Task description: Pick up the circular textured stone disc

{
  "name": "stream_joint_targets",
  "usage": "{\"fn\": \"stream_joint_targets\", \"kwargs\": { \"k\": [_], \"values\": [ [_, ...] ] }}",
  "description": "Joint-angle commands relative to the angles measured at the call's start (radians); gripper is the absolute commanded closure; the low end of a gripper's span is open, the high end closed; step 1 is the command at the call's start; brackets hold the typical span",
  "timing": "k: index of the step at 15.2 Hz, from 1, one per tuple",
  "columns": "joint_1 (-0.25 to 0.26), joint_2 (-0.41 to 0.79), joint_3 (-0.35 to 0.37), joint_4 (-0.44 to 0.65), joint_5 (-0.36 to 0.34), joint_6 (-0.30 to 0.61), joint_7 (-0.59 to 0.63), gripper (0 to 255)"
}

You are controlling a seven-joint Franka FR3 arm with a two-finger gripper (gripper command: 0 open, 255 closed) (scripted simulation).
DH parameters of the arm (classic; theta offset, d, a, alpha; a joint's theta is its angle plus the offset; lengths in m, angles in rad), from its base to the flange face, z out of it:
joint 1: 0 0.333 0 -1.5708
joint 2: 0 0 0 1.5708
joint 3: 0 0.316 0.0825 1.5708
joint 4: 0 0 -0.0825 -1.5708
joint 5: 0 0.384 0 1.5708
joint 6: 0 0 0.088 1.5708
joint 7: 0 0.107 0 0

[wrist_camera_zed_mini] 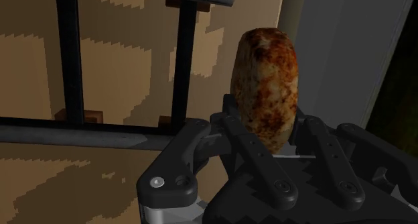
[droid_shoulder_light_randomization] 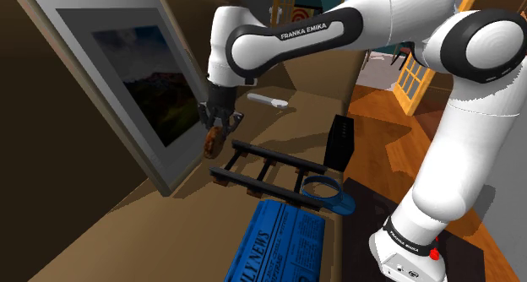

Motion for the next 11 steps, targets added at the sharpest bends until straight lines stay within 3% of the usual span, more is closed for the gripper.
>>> {"fn": "stream_joint_targets", "kwargs": {
  "k": [1,11],
  "values": [
    [-0.002,-0.011,0.001,0.015,0.006,-0.024,-0.003,255],
    [-0.003,-0.026,0.003,0.107,0.014,-0.129,0.001,255]
  ]
}}
